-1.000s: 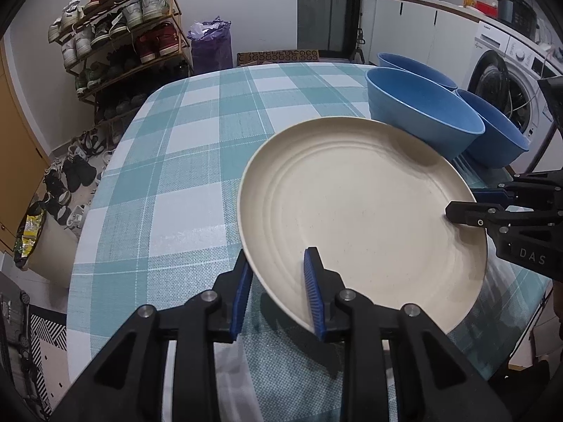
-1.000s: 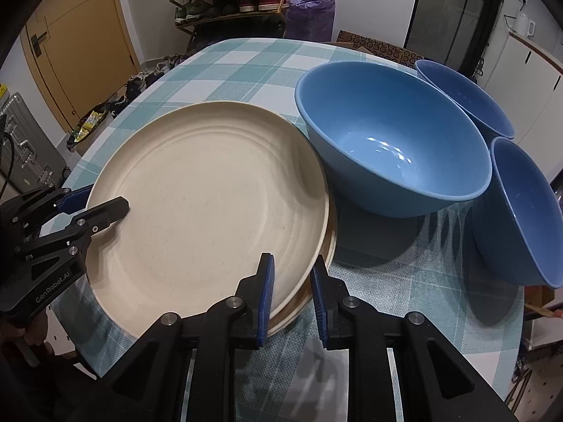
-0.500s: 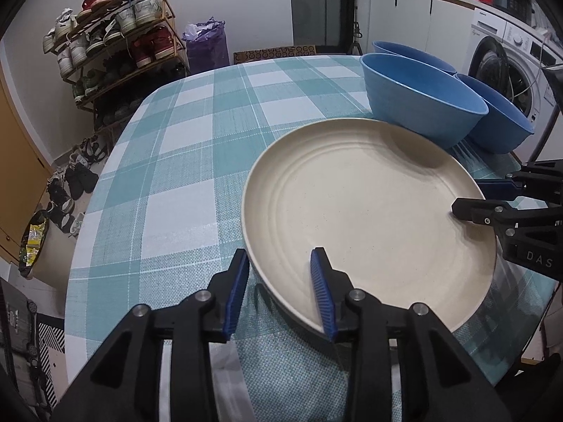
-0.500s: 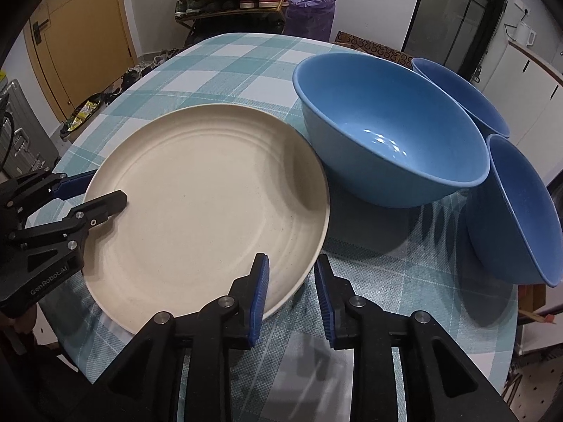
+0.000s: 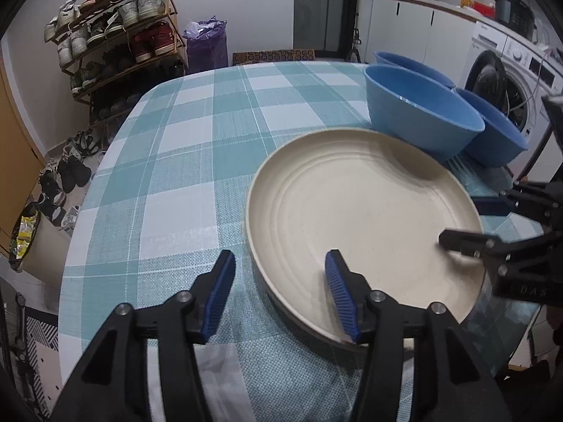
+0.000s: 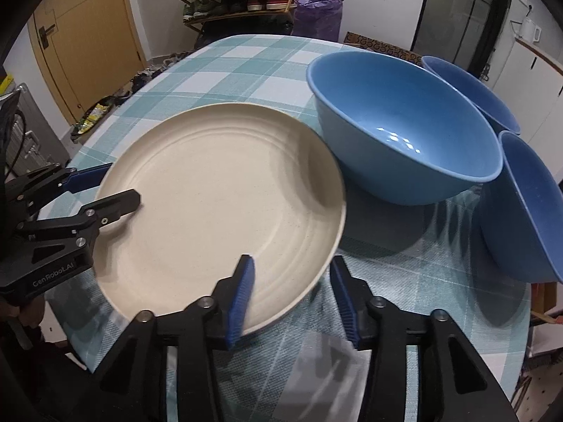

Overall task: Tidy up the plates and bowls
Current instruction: 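Open both grippers and release the stacked cream plate, then move both grippers toward the blue bowls beside the plates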

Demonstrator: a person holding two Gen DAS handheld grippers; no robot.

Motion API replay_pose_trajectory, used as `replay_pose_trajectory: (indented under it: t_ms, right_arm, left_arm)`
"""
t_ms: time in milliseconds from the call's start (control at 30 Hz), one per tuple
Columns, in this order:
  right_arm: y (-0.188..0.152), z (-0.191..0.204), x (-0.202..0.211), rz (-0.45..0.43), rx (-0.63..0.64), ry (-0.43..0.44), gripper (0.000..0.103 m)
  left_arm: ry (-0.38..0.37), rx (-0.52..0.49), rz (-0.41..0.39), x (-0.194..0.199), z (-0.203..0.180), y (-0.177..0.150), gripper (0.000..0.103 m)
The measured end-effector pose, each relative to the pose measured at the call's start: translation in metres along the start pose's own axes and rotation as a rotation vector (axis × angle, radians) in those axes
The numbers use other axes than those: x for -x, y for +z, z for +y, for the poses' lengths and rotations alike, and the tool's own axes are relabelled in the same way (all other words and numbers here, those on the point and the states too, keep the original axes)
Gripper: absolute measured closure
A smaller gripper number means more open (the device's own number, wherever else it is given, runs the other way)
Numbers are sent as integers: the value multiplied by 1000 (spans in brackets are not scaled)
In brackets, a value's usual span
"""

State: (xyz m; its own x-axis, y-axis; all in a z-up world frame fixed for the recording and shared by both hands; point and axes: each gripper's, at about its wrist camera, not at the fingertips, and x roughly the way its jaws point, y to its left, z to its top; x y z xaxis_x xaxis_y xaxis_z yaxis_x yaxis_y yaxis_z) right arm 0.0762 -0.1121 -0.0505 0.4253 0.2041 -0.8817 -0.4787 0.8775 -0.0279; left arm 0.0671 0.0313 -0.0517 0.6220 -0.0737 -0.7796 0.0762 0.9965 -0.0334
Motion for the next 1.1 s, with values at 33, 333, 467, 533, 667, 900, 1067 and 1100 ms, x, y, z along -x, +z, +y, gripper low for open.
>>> replay_pose_trajectory:
  t_ms: [33, 333, 467, 533, 667, 900, 1067, 1100]
  right_arm:
    - [0, 1, 1, -4, 5, 8, 48]
    - [3, 5, 27, -98, 15, 62, 16]
    - [5, -1, 40, -142, -7, 78, 6]
    - [7, -4, 49, -171, -21, 96, 5]
    - [8, -12, 67, -222, -27, 93, 1]
    - [11, -35, 97, -279, -73, 71, 1]
    - [7, -55, 119, -307, -108, 45, 1]
    - [6, -59, 124, -316, -113, 34, 1]
  left_arm:
    - [-6, 8, -11, 4, 2, 1, 48]
    - [-103, 106, -105, 34, 17, 10, 2]
    - [-111, 114, -145, 43, 17, 13, 0]
    - [-109, 109, -156, 46, 15, 15, 0]
    - [-103, 92, -173, 51, 9, 20, 0]
    - [-72, 83, -203, 60, 2, 33, 0]
    - [-57, 64, -228, 67, -5, 49, 0]
    - [-58, 57, -234, 69, -8, 53, 0]
